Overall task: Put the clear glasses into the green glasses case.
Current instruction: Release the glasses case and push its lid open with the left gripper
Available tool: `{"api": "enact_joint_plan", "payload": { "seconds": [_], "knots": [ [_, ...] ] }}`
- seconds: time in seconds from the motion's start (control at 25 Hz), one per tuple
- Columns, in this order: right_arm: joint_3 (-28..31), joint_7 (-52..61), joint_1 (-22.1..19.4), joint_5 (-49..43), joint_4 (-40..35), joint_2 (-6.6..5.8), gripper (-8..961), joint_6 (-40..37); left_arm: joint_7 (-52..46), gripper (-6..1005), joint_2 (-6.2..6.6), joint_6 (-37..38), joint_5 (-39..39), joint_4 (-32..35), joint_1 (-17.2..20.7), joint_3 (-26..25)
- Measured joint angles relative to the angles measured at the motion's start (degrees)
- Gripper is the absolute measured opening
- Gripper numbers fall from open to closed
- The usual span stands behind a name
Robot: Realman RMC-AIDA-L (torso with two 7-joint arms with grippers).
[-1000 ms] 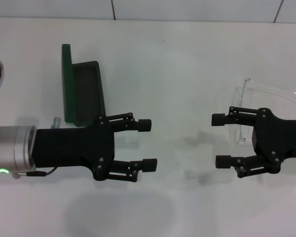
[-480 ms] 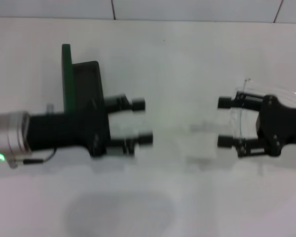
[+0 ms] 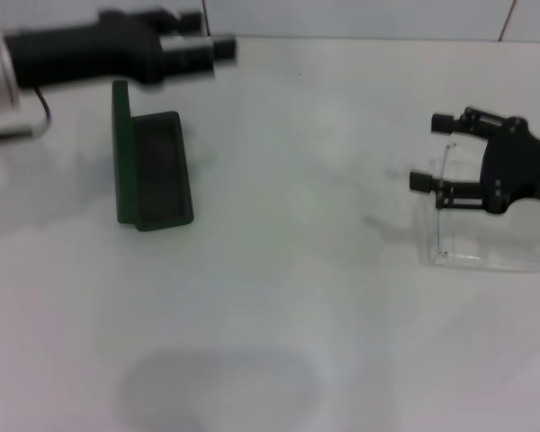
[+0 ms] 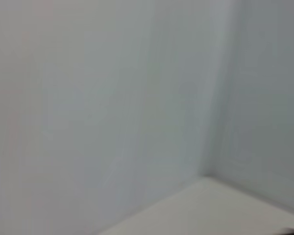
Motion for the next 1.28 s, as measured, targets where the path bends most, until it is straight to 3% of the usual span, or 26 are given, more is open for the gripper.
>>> {"api": "enact_joint_plan", "payload": {
  "seconds": [0.08, 0.24, 0.44, 0.68, 0.96, 1.28],
  "knots": [
    [2.2, 0.0, -0.3, -1.3, -0.7, 0.04, 874, -0.1, -7.2, 703, -0.32, -5.3, 5.0, 3.2, -0.6, -0.4],
    [8.2, 0.0, -1.7, -5.9, -2.0, 0.46, 874, -1.6, -19.2, 700, 1.21, -10.3, 14.0, 3.9, -3.8, -0.7],
    [12.9, 0.5, -2.8, -10.2, -4.0, 0.96, 874, -1.7, -26.8, 690, -0.33, -14.1, 30.8, 6.7, -5.8, 0.4],
    [13.3, 0.7, -2.9, -11.4, -4.5, 0.95, 874, -1.7, -40.5, 683, -0.23, -11.1, 49.4, 9.5, -8.3, 7.3],
    [13.3, 1.9, -2.4, -13.6, -5.2, 1.01, 874, -1.6, -47.1, 676, -0.37, -3.2, 57.8, 10.2, -11.7, 9.4],
    [13.3, 2.0, -2.7, -14.7, -5.4, 0.97, 874, -1.9, -50.4, 668, -0.37, 0.4, 61.3, 9.9, -13.8, 11.3]
  ]
}}
